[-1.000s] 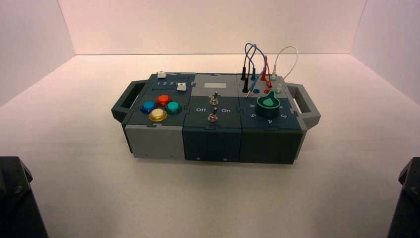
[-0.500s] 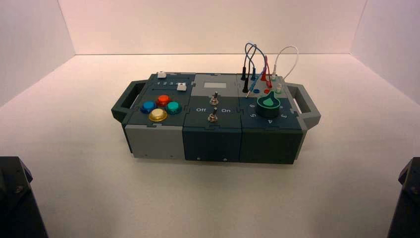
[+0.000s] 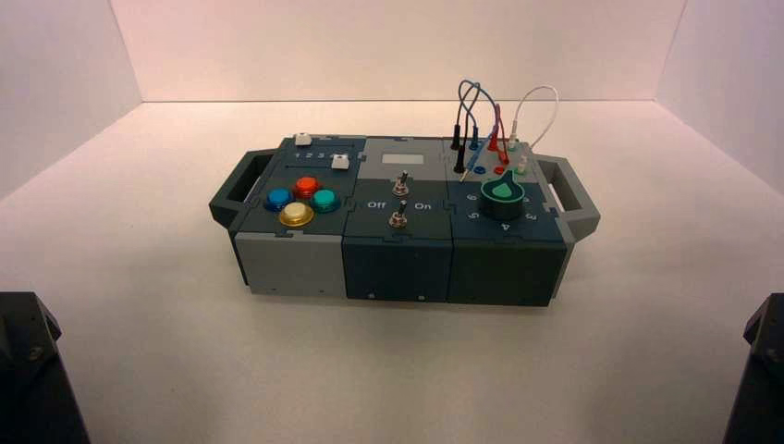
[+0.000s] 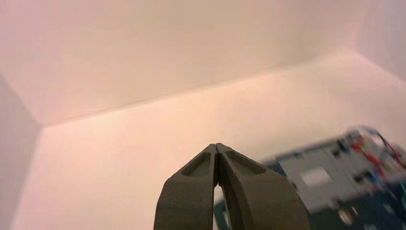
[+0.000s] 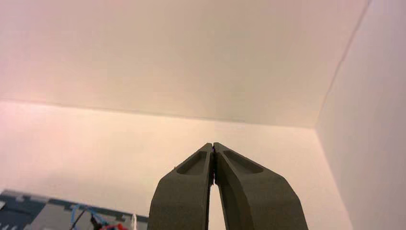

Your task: Rotate the box clockwise.

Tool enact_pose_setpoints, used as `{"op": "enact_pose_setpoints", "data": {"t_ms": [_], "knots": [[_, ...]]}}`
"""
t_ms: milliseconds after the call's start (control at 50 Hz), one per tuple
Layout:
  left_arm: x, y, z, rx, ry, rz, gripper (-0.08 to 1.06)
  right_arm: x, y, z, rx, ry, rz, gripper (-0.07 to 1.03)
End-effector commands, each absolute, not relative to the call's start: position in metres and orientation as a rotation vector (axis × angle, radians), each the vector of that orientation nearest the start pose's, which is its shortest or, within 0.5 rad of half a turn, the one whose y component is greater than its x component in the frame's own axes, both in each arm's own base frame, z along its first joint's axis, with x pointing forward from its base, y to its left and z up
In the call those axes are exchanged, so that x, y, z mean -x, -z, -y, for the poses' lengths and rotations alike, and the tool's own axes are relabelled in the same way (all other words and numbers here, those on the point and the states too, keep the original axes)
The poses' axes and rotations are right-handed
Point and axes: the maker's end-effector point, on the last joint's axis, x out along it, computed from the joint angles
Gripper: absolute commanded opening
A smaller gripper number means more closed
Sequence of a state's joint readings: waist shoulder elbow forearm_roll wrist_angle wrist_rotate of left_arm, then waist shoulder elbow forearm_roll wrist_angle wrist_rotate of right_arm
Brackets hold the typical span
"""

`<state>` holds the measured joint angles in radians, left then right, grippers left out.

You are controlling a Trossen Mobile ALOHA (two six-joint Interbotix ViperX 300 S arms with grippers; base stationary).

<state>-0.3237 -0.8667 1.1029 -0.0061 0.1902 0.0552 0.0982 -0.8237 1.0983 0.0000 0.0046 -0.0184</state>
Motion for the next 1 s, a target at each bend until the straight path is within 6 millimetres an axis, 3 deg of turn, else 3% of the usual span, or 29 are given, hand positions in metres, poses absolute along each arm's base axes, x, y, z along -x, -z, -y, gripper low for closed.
{"op": "enact_pose_setpoints", "data": {"t_ms": [20, 220, 640, 860, 1000], "knots": [[-0.252, -0.227, 0.100, -0.142, 0.383, -0.458, -0.03, -0.294, -0.258, -0.034, 0.040, -0.119, -0.288, -0.02], [-0.250, -0.209, 0.124, -0.180, 0.462, -0.570, -0.03, -0.312, -0.251, -0.040, 0.059, -0.132, -0.381, -0.02], [-0.266, -0.202, 0.143, -0.179, 0.487, -0.663, -0.03, -0.342, -0.248, -0.048, 0.090, -0.150, -0.446, -0.02], [-0.228, -0.171, 0.185, -0.209, 0.619, -0.885, -0.03, -0.378, -0.229, -0.062, 0.108, -0.174, -0.530, -0.02], [-0.210, -0.155, 0.199, -0.230, 0.665, -0.994, -0.03, -0.394, -0.222, -0.070, 0.115, -0.186, -0.567, -0.02]]}}
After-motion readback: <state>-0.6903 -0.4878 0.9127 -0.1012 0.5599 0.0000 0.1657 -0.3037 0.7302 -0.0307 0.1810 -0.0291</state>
